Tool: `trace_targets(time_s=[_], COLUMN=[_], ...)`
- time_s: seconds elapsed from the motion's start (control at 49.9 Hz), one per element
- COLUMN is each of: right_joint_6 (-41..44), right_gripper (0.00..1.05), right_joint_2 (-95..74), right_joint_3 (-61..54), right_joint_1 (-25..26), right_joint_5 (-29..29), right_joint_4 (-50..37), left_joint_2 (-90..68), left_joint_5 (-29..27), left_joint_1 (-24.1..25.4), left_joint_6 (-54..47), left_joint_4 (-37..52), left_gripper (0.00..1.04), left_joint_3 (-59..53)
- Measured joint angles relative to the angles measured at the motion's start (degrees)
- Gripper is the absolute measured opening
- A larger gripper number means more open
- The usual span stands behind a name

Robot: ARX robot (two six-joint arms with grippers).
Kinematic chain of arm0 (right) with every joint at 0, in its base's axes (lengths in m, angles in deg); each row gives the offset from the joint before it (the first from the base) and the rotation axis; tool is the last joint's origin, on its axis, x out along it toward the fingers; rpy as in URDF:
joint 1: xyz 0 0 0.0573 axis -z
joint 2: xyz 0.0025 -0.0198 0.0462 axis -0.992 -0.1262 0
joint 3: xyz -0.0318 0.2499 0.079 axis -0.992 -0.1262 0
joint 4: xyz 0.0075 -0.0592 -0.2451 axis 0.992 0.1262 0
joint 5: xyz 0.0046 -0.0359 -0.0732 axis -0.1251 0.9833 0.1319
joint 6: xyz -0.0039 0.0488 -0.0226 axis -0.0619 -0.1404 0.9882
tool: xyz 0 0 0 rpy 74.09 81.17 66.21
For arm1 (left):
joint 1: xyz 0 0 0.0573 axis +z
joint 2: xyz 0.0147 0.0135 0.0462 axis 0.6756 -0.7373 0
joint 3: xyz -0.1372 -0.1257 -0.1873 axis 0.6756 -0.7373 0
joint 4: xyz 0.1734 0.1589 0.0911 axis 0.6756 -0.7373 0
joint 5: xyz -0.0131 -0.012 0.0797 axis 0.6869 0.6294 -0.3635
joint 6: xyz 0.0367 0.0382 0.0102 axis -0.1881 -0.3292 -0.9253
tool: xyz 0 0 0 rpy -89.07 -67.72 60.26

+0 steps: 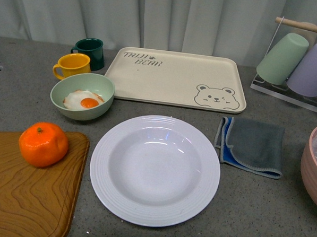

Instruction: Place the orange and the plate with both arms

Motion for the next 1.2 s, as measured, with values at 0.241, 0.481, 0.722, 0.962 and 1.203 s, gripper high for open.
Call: trace_targets(time_s=[0.241,0.481,0.722,0.962,1.203], right_joint_6=[0.0,0.0,0.0,0.0,0.0], right_gripper=[0.95,0.95,0.95,0.95,0.95], right_joint_2=[0.0,0.0,0.0,0.0,0.0], right_joint_3=[0.0,0.0,0.0,0.0,0.0], right_joint_1=[0.0,0.0,0.0,0.0,0.0], right_joint_5=[0.0,0.0,0.0,0.0,0.0], right_joint_4=[0.0,0.0,0.0,0.0,0.0], left_joint_2=[0.0,0.0,0.0,0.0,-17.1], left_joint_5=[0.0,0.0,0.0,0.0,-10.4], left_joint_1=[0.0,0.0,0.0,0.0,-5.2], left_joint_6=[0.0,0.0,0.0,0.0,8.0], left_joint_4=[0.0,0.0,0.0,0.0,-7.9], left_gripper=[0.98,0.98,0.98,0.98,0.98], left_joint_3=[0.0,0.0,0.0,0.0,4.7])
